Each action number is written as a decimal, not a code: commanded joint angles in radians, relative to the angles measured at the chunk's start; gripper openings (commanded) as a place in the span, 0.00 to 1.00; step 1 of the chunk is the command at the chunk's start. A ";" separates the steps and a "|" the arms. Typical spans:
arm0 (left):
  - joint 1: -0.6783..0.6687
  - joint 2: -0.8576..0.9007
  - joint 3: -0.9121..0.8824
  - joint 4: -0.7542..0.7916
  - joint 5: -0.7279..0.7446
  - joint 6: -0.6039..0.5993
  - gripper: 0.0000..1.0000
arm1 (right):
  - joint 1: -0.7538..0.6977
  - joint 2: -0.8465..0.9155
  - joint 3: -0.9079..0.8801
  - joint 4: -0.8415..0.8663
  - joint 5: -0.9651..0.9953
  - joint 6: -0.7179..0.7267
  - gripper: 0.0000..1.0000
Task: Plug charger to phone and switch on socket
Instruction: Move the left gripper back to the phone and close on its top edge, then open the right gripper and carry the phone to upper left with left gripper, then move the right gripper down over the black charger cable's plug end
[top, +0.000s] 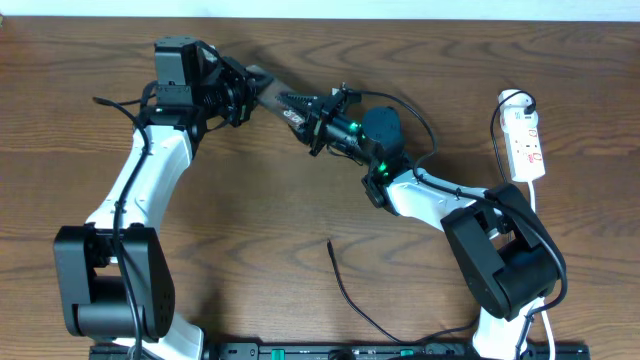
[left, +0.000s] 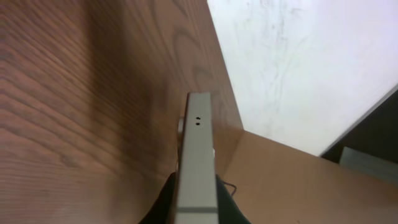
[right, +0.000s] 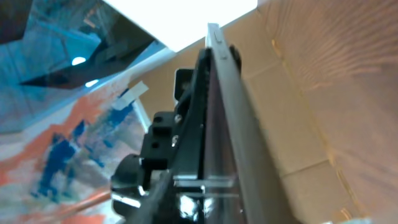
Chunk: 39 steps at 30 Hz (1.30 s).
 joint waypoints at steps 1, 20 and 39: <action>-0.003 -0.011 0.003 0.006 -0.011 0.019 0.07 | 0.009 -0.005 0.011 0.008 -0.006 -0.028 0.46; 0.296 -0.011 0.004 0.058 0.311 0.072 0.07 | -0.135 -0.005 0.011 -0.106 -0.212 -0.216 0.99; 0.488 -0.011 0.004 0.352 0.849 0.270 0.08 | -0.264 -0.029 0.080 -0.482 -0.474 -1.025 0.99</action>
